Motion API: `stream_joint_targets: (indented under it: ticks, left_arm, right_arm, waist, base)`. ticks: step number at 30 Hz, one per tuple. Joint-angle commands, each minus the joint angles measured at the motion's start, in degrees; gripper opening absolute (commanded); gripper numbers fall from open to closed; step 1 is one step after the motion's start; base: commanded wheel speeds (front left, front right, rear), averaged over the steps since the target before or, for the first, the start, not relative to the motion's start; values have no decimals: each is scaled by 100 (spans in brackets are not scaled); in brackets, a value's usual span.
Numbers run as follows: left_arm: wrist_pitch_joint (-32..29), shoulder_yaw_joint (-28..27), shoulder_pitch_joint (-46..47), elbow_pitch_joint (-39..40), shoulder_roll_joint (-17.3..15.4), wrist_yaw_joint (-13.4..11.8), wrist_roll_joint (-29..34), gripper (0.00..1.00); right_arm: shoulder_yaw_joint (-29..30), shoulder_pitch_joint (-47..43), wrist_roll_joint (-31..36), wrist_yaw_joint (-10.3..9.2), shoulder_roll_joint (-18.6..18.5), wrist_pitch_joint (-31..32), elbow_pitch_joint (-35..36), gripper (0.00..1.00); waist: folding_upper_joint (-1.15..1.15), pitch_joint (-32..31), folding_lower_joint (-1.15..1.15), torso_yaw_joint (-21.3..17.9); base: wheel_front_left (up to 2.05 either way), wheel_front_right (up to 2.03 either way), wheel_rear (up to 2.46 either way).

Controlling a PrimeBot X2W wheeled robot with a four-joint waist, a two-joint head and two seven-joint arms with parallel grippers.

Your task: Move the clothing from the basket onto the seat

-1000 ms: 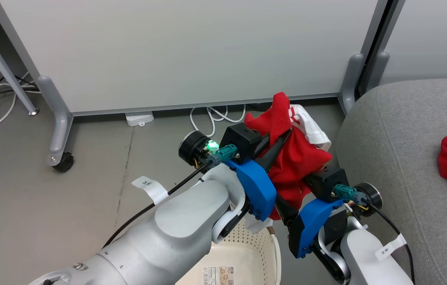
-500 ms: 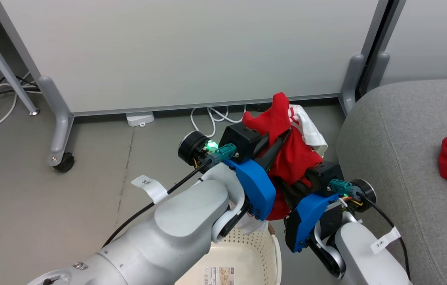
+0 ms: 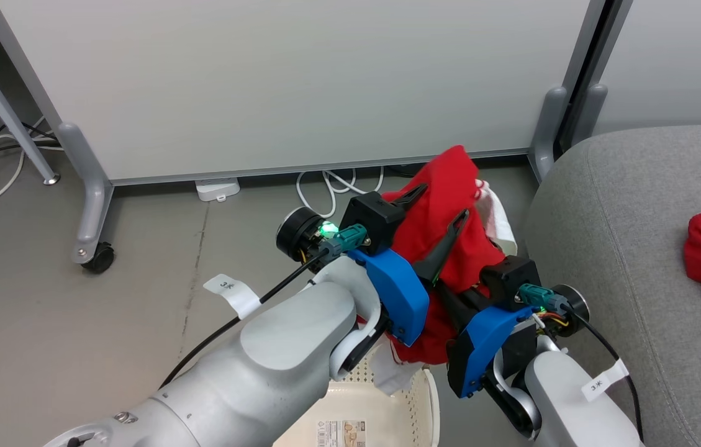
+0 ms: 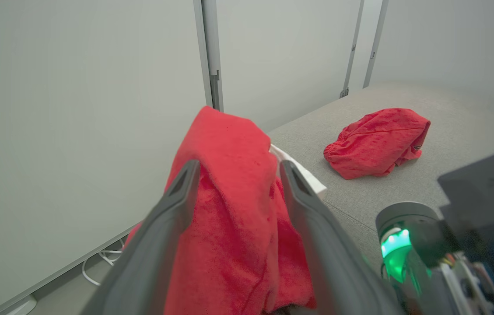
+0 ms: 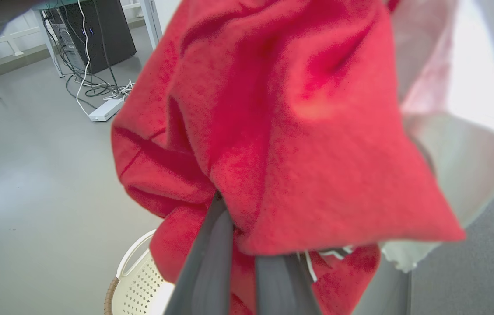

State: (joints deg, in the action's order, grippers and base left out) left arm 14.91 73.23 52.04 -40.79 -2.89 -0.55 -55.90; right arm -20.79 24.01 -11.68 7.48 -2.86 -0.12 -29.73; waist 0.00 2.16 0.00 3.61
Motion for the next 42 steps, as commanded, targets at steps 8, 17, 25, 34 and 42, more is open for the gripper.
stream_joint_targets:
  ticks: [8, 17, 25, 34, 42]
  left_arm:
    - [34, 25, -12, -56, 1, -46, -70, 100]
    - [34, -579, -376, 116, -37, -175, 389, 100]
    - [35, -1569, -1394, 840, -390, -96, 1369, 100]
    - [36, -2863, -2769, 1788, -677, 74, 2521, 100]
    - [36, -3827, -3798, 2258, -668, 353, 3324, 100]
  right_arm:
    - [-3, 100, 5, 3, -5, -66, -30, 0]
    - [149, 18, 68, 3, -5, -117, 43, 0]
    - [350, -91, 149, 3, -5, -86, 221, 0]
    - [471, -190, 200, 3, -5, -38, 394, 0]
    - [494, -215, 197, 3, -5, -30, 471, 0]
  waist:
    - [0, 11, 0, -18]
    - [0, 19, 0, 19]
    - [0, 52, 0, 91]
    - [0, 81, 0, 128]
    - [0, 93, 0, 101]
  base:
    - [0, 0, 0]
    - [0, 0, 0]
    - [0, 0, 0]
    - [0, 0, 0]
    - [0, 0, 0]
